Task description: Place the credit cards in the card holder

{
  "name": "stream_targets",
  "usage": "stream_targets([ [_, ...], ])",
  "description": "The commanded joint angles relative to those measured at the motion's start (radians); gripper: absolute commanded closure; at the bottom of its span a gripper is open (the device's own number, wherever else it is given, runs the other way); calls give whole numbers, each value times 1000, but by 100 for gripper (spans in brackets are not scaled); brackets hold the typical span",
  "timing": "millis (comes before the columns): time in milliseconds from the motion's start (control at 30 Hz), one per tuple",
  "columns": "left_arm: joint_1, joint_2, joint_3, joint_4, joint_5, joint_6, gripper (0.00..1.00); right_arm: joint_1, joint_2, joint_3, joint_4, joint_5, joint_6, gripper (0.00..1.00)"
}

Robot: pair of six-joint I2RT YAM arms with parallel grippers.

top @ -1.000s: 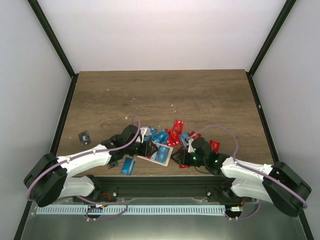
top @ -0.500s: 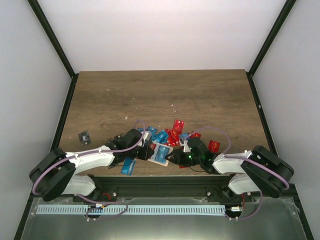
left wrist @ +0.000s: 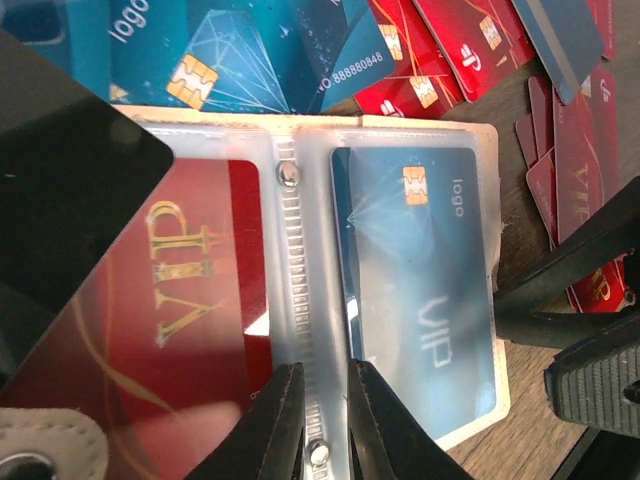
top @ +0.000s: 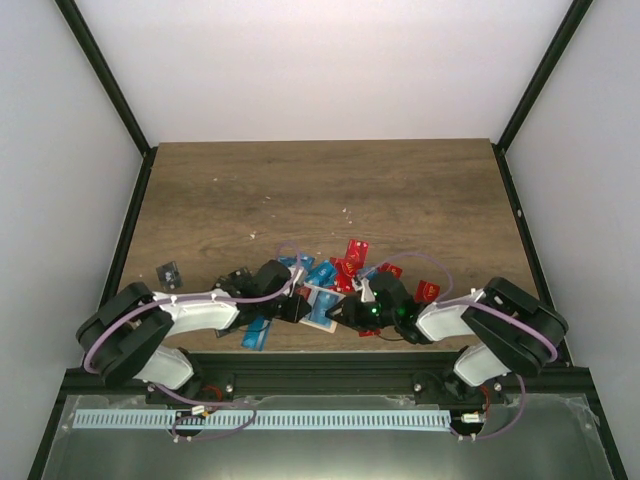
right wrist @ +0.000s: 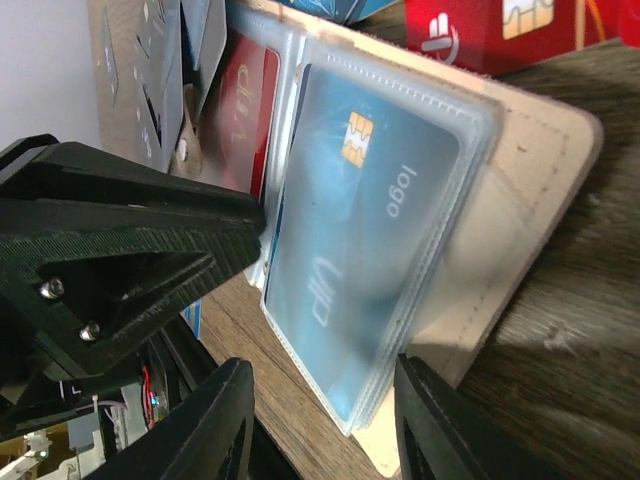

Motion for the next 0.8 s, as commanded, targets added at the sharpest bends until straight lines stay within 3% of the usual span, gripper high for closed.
stream_targets([
  [0,-14,42,-5,27,23,11,85,5,45,39,26,-8,-2,59],
  [167,-50,69,2,53,49,-9,86,6,40,40,25,-19,-12,62],
  [600,-151,136,65,154,108,-89,86,5,-209,57,-303,101,-121,62],
  [767,-154,113,68,164,76,-122,87,5,-209,67,-309,52,-148,62],
])
